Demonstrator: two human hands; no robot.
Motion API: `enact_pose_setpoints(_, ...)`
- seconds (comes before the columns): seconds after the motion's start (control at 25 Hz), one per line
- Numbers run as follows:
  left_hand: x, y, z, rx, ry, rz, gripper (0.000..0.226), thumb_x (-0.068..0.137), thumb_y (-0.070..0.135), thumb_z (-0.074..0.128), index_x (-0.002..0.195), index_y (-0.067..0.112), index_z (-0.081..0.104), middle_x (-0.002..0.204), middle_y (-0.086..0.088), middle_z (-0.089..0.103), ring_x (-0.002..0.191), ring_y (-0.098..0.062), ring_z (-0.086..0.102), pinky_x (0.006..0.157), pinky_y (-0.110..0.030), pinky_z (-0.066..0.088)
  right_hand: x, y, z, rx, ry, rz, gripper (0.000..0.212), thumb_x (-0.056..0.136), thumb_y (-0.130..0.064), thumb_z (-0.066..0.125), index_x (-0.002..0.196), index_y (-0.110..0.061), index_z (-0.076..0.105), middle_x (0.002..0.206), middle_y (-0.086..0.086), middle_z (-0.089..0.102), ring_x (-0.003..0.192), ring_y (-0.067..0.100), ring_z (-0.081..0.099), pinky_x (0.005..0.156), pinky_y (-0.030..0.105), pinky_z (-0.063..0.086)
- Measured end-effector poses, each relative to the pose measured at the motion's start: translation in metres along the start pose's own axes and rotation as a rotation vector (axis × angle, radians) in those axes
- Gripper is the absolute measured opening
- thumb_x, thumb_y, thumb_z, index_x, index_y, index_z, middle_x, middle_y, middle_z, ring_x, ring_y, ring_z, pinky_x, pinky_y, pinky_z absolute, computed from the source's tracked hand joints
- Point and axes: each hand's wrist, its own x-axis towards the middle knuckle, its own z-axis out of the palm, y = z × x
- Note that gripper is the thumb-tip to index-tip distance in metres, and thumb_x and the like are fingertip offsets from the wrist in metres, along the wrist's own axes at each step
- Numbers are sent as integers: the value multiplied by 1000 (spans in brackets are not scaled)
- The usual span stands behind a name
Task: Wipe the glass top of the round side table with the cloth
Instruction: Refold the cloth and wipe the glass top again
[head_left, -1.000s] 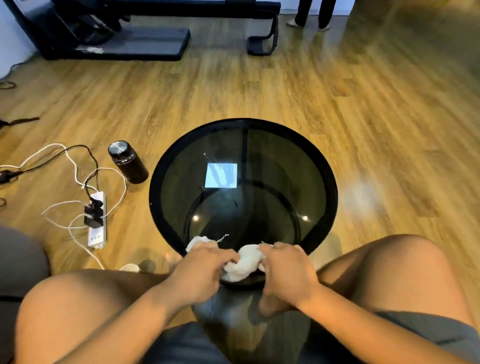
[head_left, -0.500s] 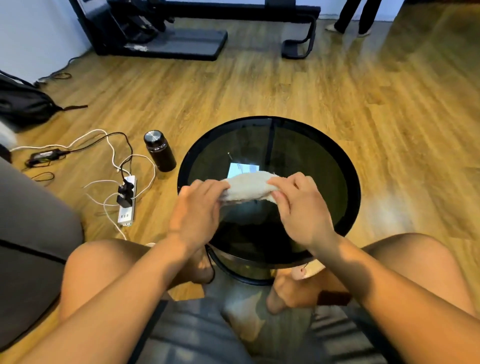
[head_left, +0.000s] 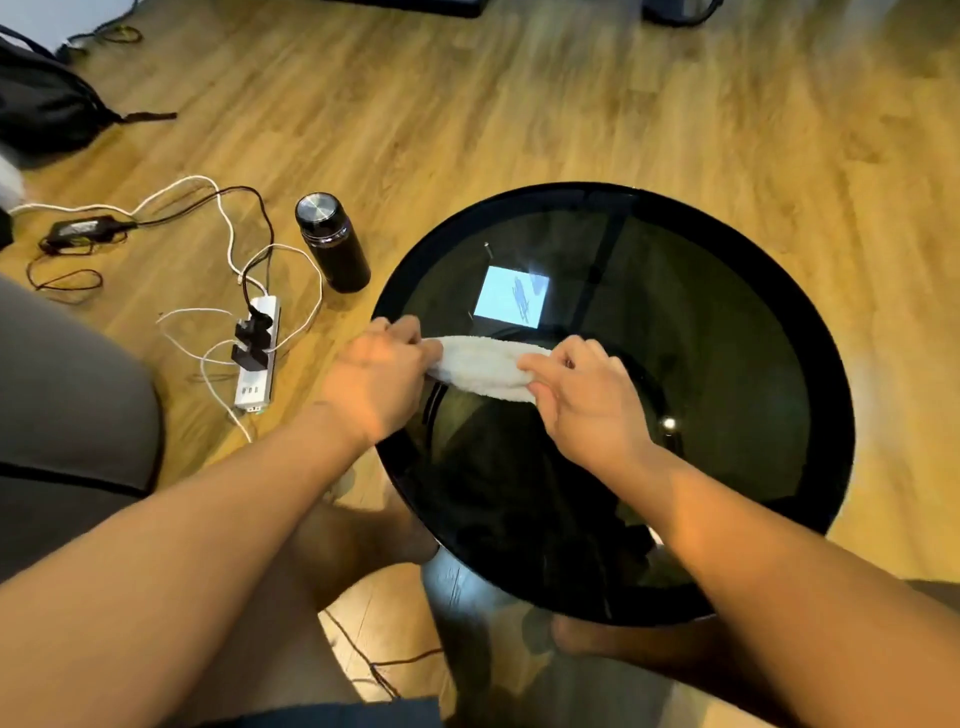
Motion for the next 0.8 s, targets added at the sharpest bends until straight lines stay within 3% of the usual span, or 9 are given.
enact_pose_setpoints(0.16,67,-28,4,-76,58,-48,22,91,13,52,106,9,69,97,-15,57,87,-39,59,74,-48,52,94,30,5,-5,15,-9,33,98,-26,50,129,-30,60,107,5,55,104,28,50,89,41,40)
enact_pose_setpoints(0.28,124,-43,4,-33,128,-90,19,89,15,50,98,7,66,88,-13,49,86,-44,58,67,-42,46,174,51,11,-124,15,-8,35,99,-25,48,132,-33,55,120,8,53,116,31,47,96,45,39)
enact_pose_setpoints(0.36,162,-46,7,21,143,-153,22,89,14,51,101,5,66,91,-17,50,93,-46,57,65,-40,36,225,59,16,-153,8,19,36,96,-22,51,129,-34,57,125,11,54,118,34,49,96,45,41)
enact_pose_setpoints(0.44,184,-44,12,63,145,-182,29,90,15,50,112,5,66,104,-23,56,99,-47,55,70,-44,36,254,63,23,-156,5,74,43,89,-12,58,127,-33,57,128,12,55,116,36,53,92,44,47)
enact_pose_setpoints(0.64,168,-40,13,56,112,-194,29,94,22,47,116,10,61,108,-22,58,98,-45,58,70,-42,34,251,40,31,-168,-30,156,44,88,-13,53,126,-33,54,131,12,50,120,37,49,94,40,42)
enact_pose_setpoints(0.8,97,-26,2,37,50,-157,20,89,19,52,107,11,57,99,-19,57,89,-44,60,63,-37,31,186,-6,28,-10,-102,-17,43,89,-22,47,131,-30,53,123,12,54,117,33,48,94,40,39)
